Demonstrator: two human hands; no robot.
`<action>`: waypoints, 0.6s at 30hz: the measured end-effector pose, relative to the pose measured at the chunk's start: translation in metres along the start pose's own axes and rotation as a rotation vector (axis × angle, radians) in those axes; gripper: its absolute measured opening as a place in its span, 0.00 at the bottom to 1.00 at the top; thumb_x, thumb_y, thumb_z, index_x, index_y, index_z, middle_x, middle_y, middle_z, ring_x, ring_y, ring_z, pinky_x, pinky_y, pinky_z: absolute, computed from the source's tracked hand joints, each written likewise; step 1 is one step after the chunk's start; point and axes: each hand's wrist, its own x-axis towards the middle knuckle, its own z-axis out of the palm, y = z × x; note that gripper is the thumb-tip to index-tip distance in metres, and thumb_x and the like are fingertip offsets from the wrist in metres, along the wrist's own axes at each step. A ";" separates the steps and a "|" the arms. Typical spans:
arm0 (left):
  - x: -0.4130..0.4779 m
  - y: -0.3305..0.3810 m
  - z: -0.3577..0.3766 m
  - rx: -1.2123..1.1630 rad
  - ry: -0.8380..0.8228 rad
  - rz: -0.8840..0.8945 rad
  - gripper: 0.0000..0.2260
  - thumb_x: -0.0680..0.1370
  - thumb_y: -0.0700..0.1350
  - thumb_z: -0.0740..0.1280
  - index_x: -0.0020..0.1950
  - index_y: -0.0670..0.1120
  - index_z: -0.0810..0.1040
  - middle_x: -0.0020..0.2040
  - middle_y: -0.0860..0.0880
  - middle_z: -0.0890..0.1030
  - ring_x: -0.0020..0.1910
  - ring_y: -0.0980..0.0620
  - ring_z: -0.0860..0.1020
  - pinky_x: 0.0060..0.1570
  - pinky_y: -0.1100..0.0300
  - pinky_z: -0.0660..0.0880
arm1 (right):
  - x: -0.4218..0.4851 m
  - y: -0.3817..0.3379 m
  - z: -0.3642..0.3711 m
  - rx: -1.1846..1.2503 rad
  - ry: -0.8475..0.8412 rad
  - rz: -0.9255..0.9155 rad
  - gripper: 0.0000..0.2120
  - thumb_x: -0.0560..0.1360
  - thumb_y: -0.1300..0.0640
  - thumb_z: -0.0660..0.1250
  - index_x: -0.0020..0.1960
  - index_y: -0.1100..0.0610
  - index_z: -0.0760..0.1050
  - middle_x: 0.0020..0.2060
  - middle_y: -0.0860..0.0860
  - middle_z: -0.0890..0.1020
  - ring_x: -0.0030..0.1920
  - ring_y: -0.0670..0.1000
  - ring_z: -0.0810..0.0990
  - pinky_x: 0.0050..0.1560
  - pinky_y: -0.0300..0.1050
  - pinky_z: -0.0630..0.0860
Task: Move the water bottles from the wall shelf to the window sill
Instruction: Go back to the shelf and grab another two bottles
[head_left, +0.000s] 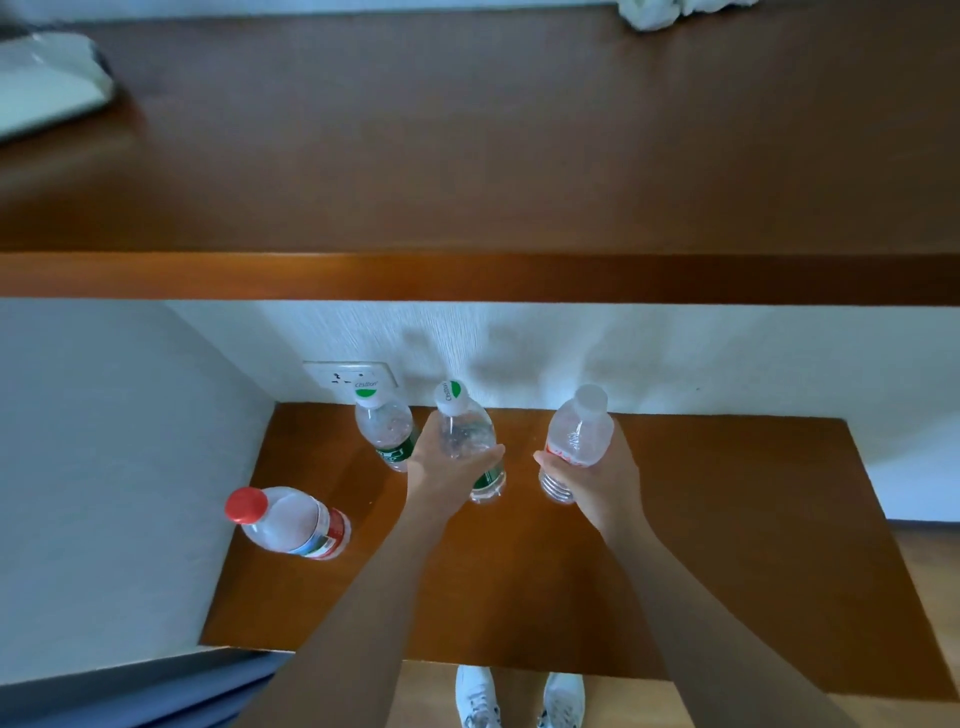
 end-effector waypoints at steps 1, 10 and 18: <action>-0.004 0.002 0.000 -0.005 -0.018 0.010 0.27 0.67 0.48 0.79 0.62 0.52 0.72 0.54 0.54 0.79 0.55 0.53 0.78 0.56 0.55 0.78 | -0.004 -0.002 -0.005 0.010 0.014 -0.004 0.31 0.65 0.47 0.81 0.63 0.50 0.71 0.50 0.46 0.78 0.50 0.49 0.79 0.56 0.41 0.79; -0.052 0.044 -0.010 -0.071 0.028 0.178 0.27 0.67 0.52 0.79 0.61 0.51 0.72 0.54 0.54 0.78 0.54 0.55 0.78 0.41 0.69 0.77 | -0.042 -0.052 -0.048 0.210 0.168 -0.130 0.35 0.63 0.42 0.78 0.65 0.45 0.66 0.53 0.40 0.76 0.54 0.45 0.78 0.48 0.34 0.77; -0.087 0.065 -0.027 -0.144 0.080 0.249 0.28 0.65 0.54 0.79 0.60 0.49 0.74 0.59 0.49 0.79 0.60 0.51 0.78 0.53 0.56 0.81 | -0.081 -0.073 -0.058 0.252 0.128 -0.184 0.34 0.65 0.46 0.81 0.63 0.42 0.66 0.53 0.38 0.77 0.54 0.43 0.78 0.49 0.35 0.76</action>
